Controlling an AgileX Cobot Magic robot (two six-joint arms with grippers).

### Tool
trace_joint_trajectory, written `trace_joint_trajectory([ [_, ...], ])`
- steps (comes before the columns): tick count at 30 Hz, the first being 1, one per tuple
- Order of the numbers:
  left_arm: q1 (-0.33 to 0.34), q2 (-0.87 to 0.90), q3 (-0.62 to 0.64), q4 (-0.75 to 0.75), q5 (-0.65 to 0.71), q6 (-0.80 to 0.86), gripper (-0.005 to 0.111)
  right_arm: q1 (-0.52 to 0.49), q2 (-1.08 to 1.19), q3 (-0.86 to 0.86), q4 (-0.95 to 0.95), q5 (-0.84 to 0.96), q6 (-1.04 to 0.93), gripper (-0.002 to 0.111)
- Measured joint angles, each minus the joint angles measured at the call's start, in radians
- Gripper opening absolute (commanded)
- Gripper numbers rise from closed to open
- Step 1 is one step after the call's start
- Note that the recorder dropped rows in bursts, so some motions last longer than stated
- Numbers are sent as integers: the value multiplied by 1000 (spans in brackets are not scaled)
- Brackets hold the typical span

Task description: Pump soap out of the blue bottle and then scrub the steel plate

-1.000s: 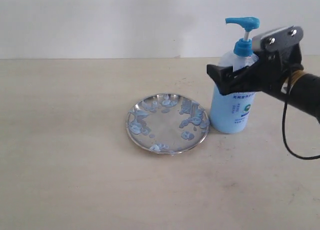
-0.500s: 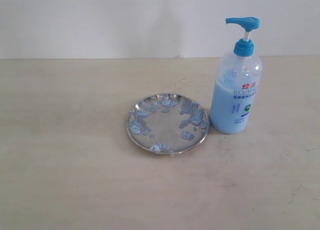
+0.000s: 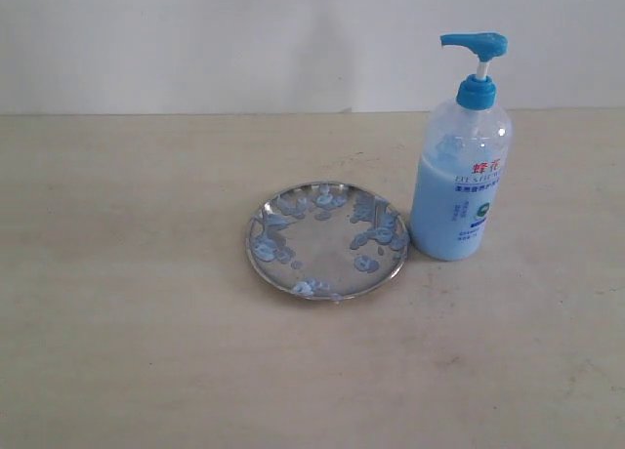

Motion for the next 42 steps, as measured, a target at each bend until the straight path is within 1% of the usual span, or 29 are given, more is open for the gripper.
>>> trace_joint_trajectory([
  [2,0,0,0,-16,0,0,4,0,20,105,83,-135,-35,1],
  [3,0,0,0,-22,0,0,4,0,54,187,125,-252,-52,1],
  [6,0,0,0,-36,5,0,4,0,164,355,165,-527,-60,1],
  [8,0,0,0,-41,7,0,4,0,240,431,176,-654,-56,1],
  [10,0,0,0,-41,9,0,4,0,300,471,180,-720,-52,1],
  [13,0,0,0,-41,23,0,4,0,383,503,182,-726,-66,1],
  [19,0,0,0,-57,72,0,4,0,478,507,184,-661,-102,1],
  [22,0,0,0,-86,79,0,4,0,481,507,184,-630,-65,1],
  [27,0,0,2,-93,81,0,4,0,481,507,186,-592,-22,1],
  [30,0,0,35,-102,81,0,4,0,481,507,186,-590,-17,1],
  [32,0,2,63,-137,87,0,4,0,481,507,186,-590,-17,1],
  [35,0,28,89,-209,131,0,4,0,431,507,186,-572,-15,1],
  [38,0,89,91,-235,183,-12,4,0,280,507,186,-564,-13,1],
  [40,0,164,85,-253,181,-91,4,0,165,507,186,-543,-13,1],
  [42,0,272,48,-262,170,-169,4,0,63,507,175,-497,-12,1],
])
